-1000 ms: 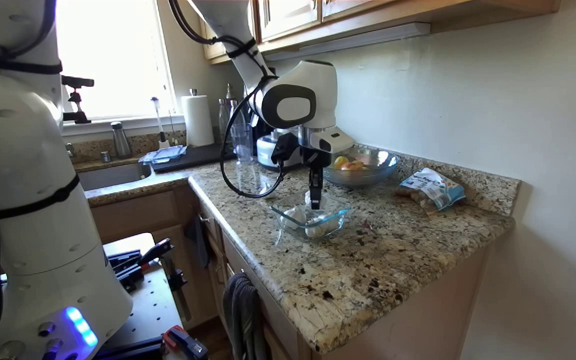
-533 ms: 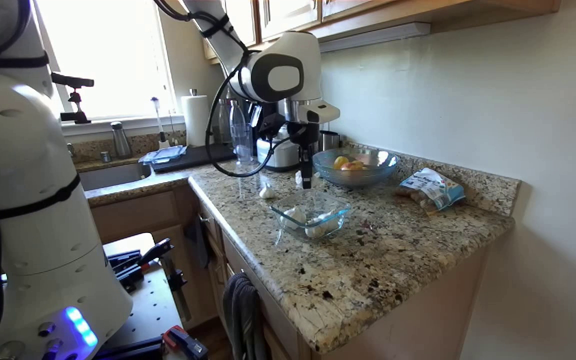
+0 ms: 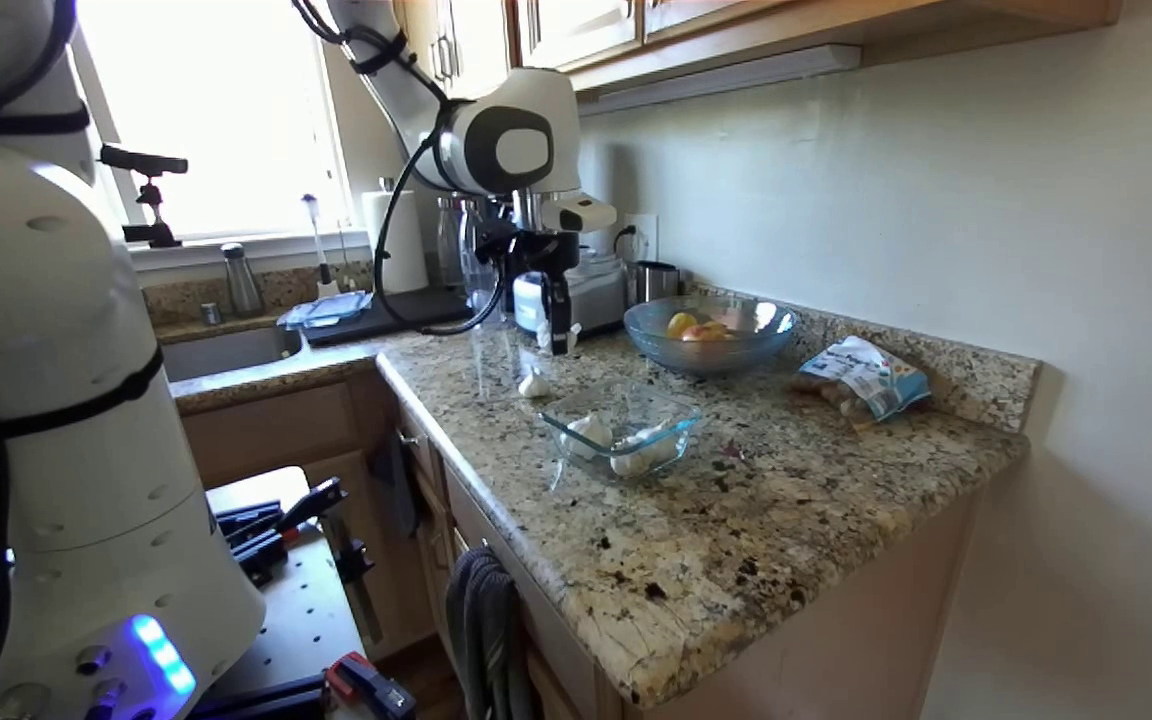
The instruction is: Remove the cloves of garlic from the glass bowl and put it on the counter
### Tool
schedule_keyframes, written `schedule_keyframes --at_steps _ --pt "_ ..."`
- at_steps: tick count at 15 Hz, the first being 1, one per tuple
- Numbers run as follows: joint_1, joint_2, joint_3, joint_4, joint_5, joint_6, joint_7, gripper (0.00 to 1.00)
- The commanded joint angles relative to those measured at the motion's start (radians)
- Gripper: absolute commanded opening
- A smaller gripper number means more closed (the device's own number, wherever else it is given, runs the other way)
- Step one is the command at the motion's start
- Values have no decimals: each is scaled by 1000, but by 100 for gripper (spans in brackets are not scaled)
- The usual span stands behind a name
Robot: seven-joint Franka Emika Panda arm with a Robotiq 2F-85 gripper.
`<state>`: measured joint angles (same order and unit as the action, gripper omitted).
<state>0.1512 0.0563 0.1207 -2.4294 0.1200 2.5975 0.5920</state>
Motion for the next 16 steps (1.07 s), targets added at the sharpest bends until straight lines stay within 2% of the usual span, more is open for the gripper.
schedule_keyframes --at_steps 1,5,9,10,11,12,13,16 --pt "29 77 18 26 -28 69 33 14" --pt "77 196 -18 51 -114 199 64 14" --pt "133 261 -80 71 -151 253 70 14" --pt "148 260 -94 69 -152 253 74 35" --pt "167 250 -114 64 -162 243 84 62" --pt "184 234 -131 55 -174 239 96 62" --pt "175 198 -119 32 -158 233 74 67" --pt "171 113 -118 -8 -157 215 71 87"
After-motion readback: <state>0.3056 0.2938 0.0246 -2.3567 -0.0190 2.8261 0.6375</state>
